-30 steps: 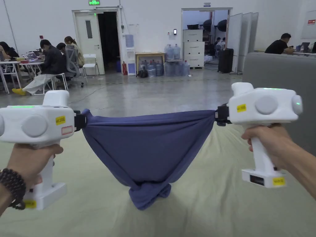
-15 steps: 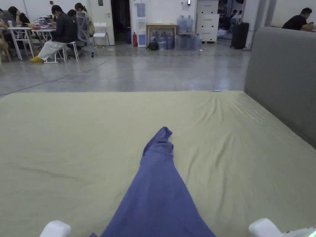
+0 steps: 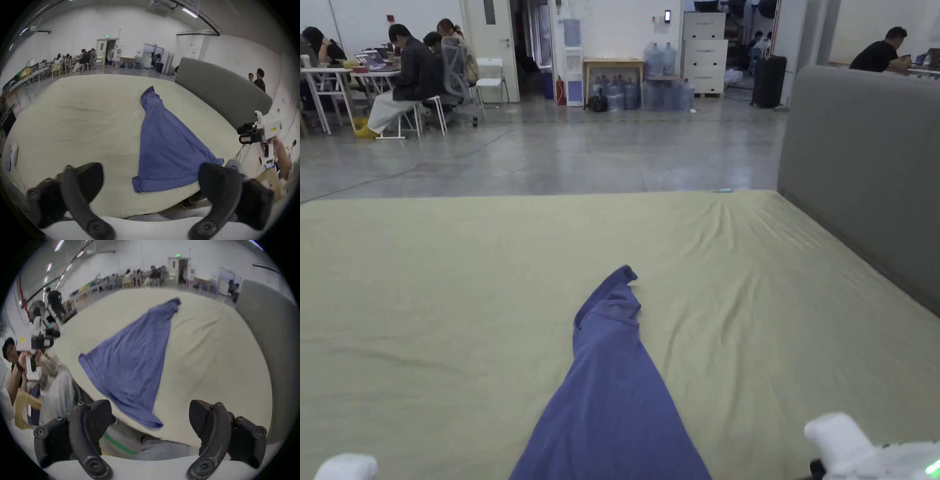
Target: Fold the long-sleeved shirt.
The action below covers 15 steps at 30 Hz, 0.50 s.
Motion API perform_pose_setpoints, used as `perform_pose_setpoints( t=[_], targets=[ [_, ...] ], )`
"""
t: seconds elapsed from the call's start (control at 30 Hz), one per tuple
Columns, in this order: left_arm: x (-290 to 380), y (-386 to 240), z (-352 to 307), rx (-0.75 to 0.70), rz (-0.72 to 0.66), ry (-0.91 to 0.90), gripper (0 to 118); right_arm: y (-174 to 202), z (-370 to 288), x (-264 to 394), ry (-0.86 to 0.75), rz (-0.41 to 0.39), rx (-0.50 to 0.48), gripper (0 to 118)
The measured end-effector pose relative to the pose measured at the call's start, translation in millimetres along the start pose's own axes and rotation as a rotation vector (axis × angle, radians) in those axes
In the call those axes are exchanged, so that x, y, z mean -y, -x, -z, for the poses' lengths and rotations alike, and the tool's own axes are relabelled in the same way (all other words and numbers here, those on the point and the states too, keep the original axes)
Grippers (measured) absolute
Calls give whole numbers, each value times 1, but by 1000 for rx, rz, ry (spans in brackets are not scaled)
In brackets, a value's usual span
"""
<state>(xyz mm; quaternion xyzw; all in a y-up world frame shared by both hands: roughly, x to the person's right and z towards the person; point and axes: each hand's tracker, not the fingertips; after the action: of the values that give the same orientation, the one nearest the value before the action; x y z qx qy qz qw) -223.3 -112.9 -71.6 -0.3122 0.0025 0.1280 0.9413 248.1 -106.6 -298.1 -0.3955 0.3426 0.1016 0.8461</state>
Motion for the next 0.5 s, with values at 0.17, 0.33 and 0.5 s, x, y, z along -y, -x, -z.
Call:
perform_pose_setpoints(
  t=[0.17,0.33,0.5],
  targets=[
    [-2,-8,17,-65,-22,4,0,-15,3,-4,-42,160,28,0],
    [8,-18,38,-39,-54,41,1,-23,10,-1,-14,198,-13,0],
    [17,-7,83,-166,-174,260,101,-21,14,-2,6,177,-6,0]
  ],
)
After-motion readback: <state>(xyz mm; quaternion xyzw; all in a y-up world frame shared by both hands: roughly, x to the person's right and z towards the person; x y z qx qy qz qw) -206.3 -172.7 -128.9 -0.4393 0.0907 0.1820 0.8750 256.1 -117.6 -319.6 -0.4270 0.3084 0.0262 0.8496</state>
